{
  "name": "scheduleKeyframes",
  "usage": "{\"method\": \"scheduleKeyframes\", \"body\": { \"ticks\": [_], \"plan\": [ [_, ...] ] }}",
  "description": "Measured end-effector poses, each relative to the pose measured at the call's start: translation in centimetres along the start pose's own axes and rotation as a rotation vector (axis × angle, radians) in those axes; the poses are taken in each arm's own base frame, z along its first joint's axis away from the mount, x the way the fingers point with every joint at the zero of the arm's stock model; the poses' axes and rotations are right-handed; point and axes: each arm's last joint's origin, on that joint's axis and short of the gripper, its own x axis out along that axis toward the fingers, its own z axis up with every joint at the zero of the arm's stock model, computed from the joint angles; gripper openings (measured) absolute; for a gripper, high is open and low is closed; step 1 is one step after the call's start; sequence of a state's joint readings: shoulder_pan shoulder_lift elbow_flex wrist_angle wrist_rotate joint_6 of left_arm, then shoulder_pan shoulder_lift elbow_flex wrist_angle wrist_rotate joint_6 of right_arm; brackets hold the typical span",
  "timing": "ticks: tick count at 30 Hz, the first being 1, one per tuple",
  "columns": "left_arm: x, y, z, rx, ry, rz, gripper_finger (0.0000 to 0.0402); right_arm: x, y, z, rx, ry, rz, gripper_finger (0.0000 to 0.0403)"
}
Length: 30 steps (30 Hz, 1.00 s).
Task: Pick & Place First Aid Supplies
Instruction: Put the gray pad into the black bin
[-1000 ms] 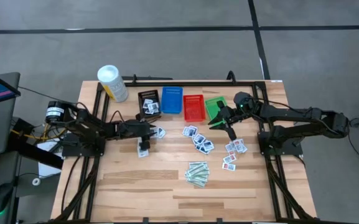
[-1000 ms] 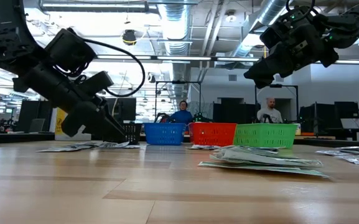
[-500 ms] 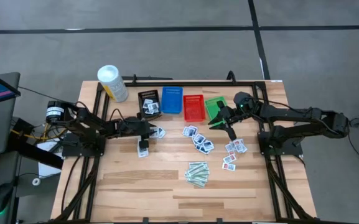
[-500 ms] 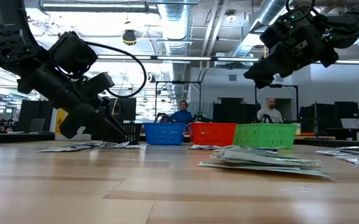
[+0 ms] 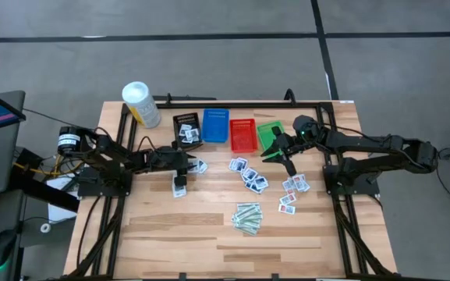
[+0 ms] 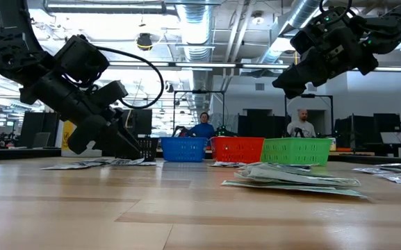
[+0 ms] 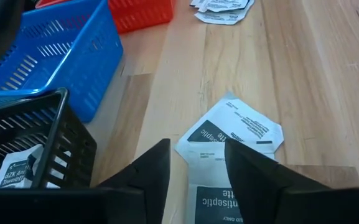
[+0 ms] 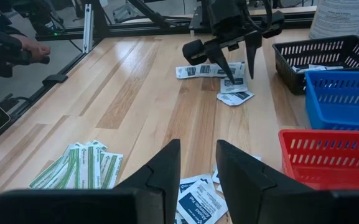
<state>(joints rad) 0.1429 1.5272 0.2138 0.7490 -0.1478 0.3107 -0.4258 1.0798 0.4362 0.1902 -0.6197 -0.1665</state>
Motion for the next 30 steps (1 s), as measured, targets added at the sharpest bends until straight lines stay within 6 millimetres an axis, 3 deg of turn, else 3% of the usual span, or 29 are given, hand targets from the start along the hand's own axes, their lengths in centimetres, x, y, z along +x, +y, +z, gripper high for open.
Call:
{"method": "scheduleKeyframes", "body": {
  "ticks": [9,16,25,30],
  "plan": [
    [0.2,-0.1,-0.3,0.003,0.025,-0.008,0.0168,0.0,0.0,0.0,0.0,0.0,0.0,0.0098],
    [1.5,-0.6,-1.3,-0.016,0.062,-0.004,0.0166,0.0,0.0,0.0,0.0,0.0,0.0,0.0098],
    [3.8,-0.8,-0.8,-0.031,0.044,-0.011,0.0166,0.0,0.0,0.1,-0.002,-0.005,-0.001,0.0098],
    [3.8,-0.8,-0.8,-0.116,0.043,-0.02,0.0166,0.0,0.0,0.0,-0.002,-0.004,-0.001,0.0098]
  ]
}}
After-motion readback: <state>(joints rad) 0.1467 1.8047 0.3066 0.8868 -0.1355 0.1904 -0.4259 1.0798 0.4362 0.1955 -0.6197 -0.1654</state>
